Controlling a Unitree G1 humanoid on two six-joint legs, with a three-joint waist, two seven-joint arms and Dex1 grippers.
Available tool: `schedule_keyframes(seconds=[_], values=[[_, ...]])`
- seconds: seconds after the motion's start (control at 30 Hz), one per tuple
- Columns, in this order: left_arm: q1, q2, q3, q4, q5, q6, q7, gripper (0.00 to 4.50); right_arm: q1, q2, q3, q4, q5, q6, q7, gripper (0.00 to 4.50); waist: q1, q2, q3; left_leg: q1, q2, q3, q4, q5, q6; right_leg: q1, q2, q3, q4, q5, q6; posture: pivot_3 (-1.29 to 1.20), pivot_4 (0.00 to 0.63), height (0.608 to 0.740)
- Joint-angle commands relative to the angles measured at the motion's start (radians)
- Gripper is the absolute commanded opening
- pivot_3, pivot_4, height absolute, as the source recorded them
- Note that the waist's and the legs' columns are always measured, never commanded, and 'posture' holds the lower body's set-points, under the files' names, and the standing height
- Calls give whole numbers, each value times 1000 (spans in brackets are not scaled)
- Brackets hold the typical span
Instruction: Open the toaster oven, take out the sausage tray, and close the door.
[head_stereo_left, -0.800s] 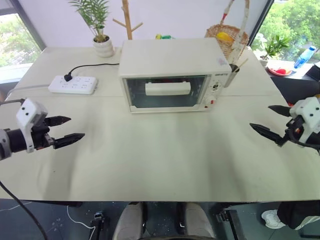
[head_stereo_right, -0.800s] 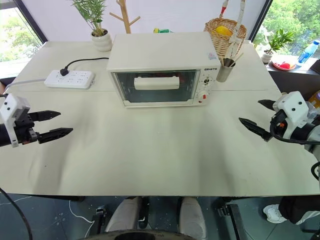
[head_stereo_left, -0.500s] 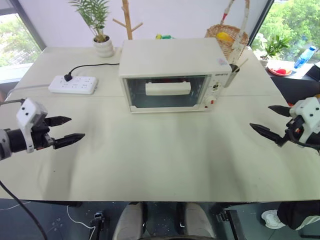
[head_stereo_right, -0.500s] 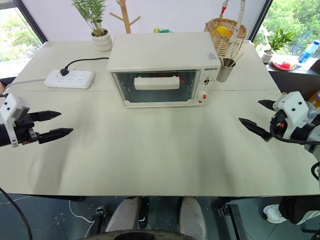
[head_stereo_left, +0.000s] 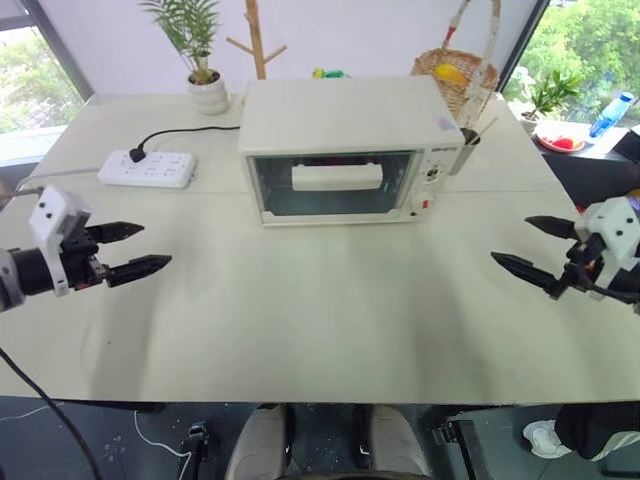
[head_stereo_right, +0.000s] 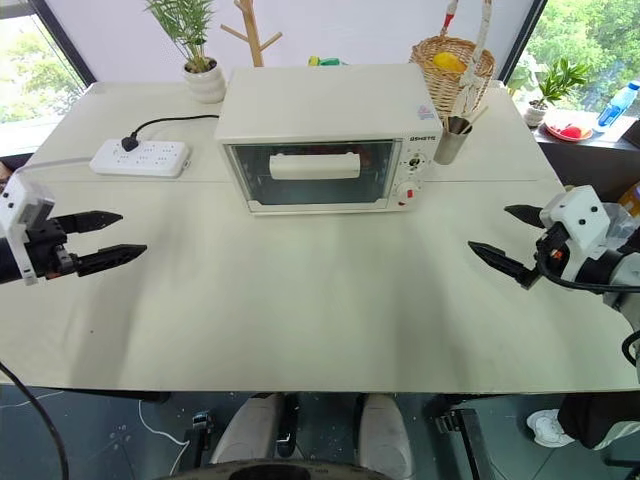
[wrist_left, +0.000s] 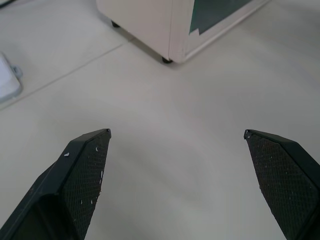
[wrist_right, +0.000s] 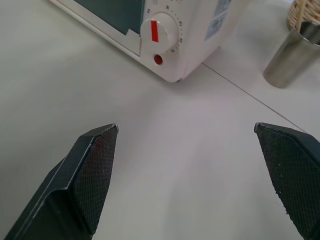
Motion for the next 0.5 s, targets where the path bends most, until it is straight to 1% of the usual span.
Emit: schedule_keyframes(seconds=[0.03, 0.17, 0.27, 0.37, 0.5], values=[[-102, -14, -38, -41, -61, 35, -6, 4500, -81, -22, -49, -34, 114, 107, 4, 4474, 1, 0, 0, 0, 0, 0, 0, 0, 0, 0, 0, 0, 0, 0, 0, 0, 150, 740], [-193, -28, -117, -61, -84, 48, -49, 4500, -159, -53, -17, -122, 216, 242, 10, 4474, -1, 0, 0, 0, 0, 0, 0, 0, 0, 0, 0, 0, 0, 2, 2, 0, 150, 740], [-268, -30, -180, -65, -94, 54, -91, 4500, -223, -42, 29, -238, 319, 362, -36, 4474, -4, -1, 0, 0, 0, 0, 0, 0, 0, 0, 2, 1, 0, 3, 3, 0, 150, 740], [-352, -45, -234, -57, -95, 53, -119, 4500, -303, 9, 118, -315, 357, 436, -129, 4474, -3, -2, 1, 0, 2, 0, 0, 0, 0, -1, 5, 0, 0, 3, 2, 0, 150, 740], [-426, -71, -283, -36, -83, 40, -145, 4500, -394, 93, 242, -335, 334, 468, -213, 4474, -2, -3, 2, 0, 2, 0, 0, 0, 0, -1, 5, 1, 0, 2, -1, 0, 150, 740]])
